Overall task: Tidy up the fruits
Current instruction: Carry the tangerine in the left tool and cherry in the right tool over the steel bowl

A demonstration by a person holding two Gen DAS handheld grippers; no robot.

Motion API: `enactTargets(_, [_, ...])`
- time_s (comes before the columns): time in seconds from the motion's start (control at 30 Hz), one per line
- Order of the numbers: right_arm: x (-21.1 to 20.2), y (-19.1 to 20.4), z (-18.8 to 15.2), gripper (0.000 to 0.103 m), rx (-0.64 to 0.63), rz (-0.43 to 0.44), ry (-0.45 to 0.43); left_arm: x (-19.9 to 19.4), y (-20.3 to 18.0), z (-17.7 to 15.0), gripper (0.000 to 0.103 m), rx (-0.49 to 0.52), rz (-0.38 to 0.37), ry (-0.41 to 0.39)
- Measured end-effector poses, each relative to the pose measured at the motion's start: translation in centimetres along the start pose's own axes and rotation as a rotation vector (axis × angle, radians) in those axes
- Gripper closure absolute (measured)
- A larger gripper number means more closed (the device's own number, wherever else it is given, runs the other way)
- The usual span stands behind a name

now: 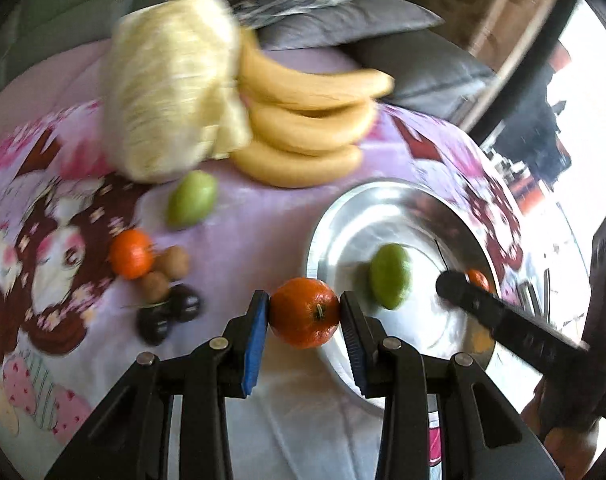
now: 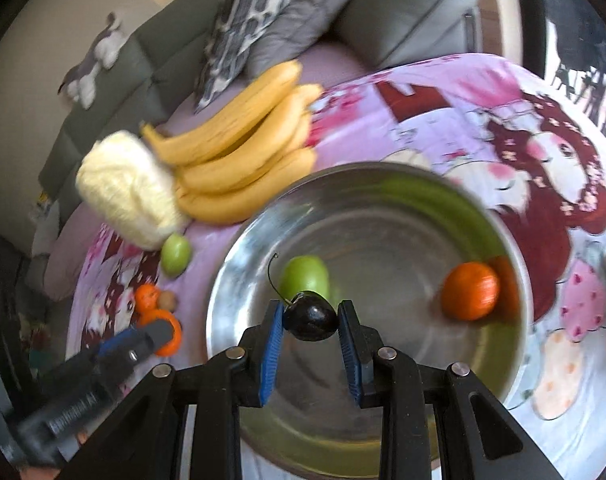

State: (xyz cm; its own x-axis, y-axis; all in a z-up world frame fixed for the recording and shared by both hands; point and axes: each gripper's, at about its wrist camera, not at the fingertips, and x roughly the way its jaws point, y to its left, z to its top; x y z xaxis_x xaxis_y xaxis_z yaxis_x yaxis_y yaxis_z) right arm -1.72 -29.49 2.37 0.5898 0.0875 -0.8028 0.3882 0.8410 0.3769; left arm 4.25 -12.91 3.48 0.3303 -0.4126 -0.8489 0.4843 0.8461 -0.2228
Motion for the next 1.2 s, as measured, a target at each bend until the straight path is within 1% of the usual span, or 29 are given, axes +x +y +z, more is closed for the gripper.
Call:
enactTargets(0.13, [-0.7,-1.6,0.6,0.073,0.034,-0.021,-0.027,1.0,-2.4,0.3,0.065,0.078,-0.006,-0.003])
enactTargets(0.23, [-1.0,-2.7,1.1,0.073,0.051,-0.024,-0.044,2.2,-3.4,0.5,0.065,0.106,-0.010,0.001])
enactTargets(0.37, [-0.3,-3.8,1.5,0.073,0.070,-0.020,-0.033,3.7,-4.0,0.3,0.065,0.132,0.001,0.029])
enactTargets(0.43, [0.1,-3.8,1.5,0.073,0.067,-0.026,-0.029,4.4,-4.2,0.3,0.065,0.137,0.008,0.047])
enactTargets(0.53, [0.6,-4.0,1.8,0.073,0.056,-0.060,-0.022,5.3,-4.7,0.5,0.065,0.149,0.019,0.072])
enactTargets(0.73, [1.5,-4.7,2.0,0.073,0.050,-0.104,0.003,6.5,-5.5,1.2,0.065,0.155,0.019,0.098])
enactTargets(1.2, [2.6,-4.4,2.7,0.073,0.020,-0.115,0.015,7.9,-6.5,2.1,0.065,0.165,0.003,0.121])
